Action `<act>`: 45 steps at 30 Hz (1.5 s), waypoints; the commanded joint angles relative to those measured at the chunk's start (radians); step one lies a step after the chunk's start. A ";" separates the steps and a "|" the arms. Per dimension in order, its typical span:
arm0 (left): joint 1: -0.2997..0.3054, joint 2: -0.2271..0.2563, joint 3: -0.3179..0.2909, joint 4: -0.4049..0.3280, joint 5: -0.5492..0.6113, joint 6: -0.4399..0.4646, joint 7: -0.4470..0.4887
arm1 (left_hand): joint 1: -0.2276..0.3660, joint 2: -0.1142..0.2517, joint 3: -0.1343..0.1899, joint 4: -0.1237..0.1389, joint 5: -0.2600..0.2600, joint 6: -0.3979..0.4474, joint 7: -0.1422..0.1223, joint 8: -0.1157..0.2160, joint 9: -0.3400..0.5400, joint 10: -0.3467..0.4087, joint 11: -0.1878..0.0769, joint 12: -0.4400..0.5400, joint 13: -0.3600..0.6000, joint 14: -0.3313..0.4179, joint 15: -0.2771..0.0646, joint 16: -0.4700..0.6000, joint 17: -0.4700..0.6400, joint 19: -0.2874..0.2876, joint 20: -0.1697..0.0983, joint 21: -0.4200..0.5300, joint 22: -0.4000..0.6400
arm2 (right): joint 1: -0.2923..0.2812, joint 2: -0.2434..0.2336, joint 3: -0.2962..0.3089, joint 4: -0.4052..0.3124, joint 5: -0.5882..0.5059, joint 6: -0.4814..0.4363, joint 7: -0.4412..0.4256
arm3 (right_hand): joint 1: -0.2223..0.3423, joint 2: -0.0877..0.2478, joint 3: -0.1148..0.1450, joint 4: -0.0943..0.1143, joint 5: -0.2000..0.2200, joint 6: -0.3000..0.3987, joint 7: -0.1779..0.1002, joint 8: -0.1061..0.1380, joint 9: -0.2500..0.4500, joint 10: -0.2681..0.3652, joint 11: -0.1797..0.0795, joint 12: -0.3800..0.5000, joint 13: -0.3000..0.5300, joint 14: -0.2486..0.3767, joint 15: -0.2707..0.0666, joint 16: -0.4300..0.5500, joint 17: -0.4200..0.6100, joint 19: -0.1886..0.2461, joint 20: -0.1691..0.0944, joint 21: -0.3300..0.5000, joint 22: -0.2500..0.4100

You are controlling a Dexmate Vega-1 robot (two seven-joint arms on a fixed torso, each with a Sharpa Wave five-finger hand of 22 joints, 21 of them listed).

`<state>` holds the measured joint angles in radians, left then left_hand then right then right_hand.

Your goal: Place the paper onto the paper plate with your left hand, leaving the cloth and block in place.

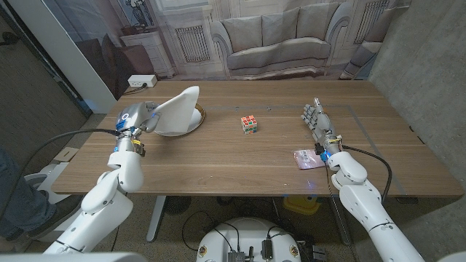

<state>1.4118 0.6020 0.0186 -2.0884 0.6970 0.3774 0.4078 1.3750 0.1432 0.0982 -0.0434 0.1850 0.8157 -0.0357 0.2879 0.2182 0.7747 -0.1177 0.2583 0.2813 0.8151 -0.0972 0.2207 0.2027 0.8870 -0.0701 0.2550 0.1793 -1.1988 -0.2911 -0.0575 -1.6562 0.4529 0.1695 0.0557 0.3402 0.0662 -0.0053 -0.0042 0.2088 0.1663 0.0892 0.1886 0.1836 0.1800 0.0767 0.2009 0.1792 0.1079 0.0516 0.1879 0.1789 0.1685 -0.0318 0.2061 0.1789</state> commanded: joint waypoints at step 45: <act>-0.341 0.110 0.245 0.291 0.124 0.024 -0.028 | -0.014 0.001 0.006 0.017 0.002 0.030 -0.020 -0.004 -0.004 0.019 -0.014 -0.017 0.011 0.002 -0.092 -0.014 0.004 -0.031 -0.016 -0.021 0.003 | -0.092 -0.003 0.040 -0.080 0.008 0.010 -0.087 | 0.004 0.005 -0.009 -0.005 -0.001 0.007 -0.005 0.005 0.004 0.007 0.001 0.008 0.006 0.007 -0.004 -0.002 0.004 0.003 0.002 -0.005 0.005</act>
<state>1.1408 0.6927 0.2066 -1.8600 0.7856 0.3938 0.3968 1.3673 0.1432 0.1008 -0.0327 0.1850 0.8333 -0.0537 0.2880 0.2135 0.7900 -0.1272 0.2467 0.2905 0.8186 -0.0970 0.2051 0.2025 0.8596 -0.0859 0.2357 0.1791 -1.2777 -0.3016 -0.0196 -1.7238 0.4678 0.1737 -0.0076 0.3402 0.0662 -0.0080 -0.0070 0.2088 0.1663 0.0893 0.1886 0.1836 0.1800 0.0766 0.2009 0.1792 0.1079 0.0516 0.1879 0.1789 0.1685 -0.0318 0.2061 0.1790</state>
